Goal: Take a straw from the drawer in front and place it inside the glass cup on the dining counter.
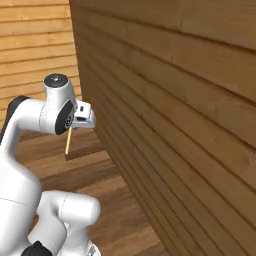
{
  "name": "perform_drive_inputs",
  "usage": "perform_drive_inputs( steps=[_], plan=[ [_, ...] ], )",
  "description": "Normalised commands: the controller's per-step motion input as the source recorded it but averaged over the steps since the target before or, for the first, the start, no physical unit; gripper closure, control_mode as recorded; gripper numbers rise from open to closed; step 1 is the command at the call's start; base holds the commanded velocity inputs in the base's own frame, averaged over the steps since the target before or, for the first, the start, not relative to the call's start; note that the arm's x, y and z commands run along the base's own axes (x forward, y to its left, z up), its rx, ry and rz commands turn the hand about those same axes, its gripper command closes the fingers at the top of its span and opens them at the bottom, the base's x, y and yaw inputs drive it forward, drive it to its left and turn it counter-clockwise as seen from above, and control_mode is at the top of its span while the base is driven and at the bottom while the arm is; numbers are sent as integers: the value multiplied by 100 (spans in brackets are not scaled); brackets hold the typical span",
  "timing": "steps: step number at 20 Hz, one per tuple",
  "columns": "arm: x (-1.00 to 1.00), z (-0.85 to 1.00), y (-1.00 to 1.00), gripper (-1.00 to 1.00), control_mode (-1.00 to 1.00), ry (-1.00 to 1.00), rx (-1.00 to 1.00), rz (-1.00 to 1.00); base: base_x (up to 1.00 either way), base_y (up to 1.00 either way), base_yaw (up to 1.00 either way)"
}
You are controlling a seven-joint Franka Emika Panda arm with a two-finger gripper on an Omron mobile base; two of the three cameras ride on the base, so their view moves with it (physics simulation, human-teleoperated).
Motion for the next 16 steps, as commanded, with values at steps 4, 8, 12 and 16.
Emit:
perform_drive_inputs(
  steps=[4, 8, 12, 16],
  plan=[
    [0, 0, 0, 100, 100, 0, 0, 0, 99, -2, 75],
    [0, 0, 0, 100, 100, 0, 0, 0, 94, -10, 73],
    [0, 0, 0, 100, 100, 0, 0, 0, 84, -18, 71],
    [0, 0, 0, 100, 100, 0, 0, 0, 77, -23, 70]
  ],
)
